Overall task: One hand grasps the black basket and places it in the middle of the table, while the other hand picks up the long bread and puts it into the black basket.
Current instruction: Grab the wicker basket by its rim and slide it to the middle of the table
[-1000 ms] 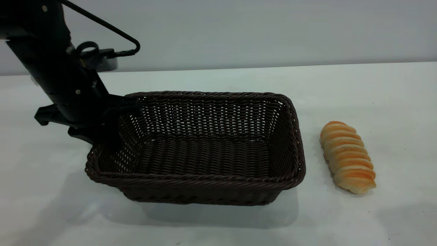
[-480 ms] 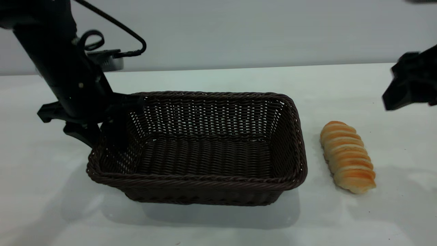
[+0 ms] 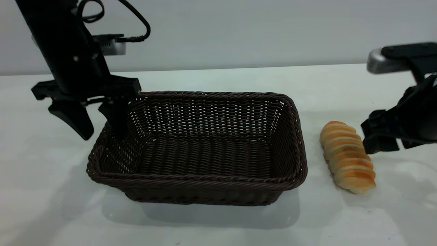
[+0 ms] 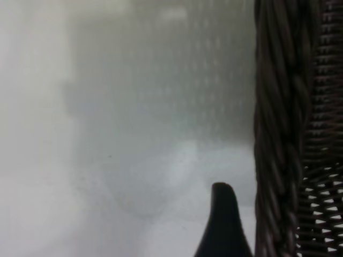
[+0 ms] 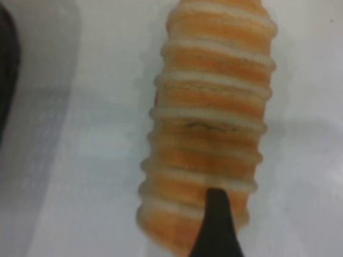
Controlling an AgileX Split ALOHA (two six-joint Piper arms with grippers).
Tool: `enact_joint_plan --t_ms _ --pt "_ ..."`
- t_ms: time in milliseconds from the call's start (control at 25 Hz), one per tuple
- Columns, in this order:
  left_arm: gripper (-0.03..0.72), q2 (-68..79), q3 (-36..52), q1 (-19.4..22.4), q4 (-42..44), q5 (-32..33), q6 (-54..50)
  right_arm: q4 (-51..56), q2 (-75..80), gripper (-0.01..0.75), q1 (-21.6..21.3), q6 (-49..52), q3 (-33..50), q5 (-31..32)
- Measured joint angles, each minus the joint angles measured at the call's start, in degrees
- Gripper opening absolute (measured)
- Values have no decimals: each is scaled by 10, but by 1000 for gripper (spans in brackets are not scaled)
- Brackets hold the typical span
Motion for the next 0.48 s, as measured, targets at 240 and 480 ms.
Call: enact_joint_plan --t_ms 240,480 --pt "588 -52 -6 0 25 7 1 0 58 594 0 3 -42 -11" --pt "585 -113 -7 0 25 7 1 -8 84 593 2 18 -79 -8"
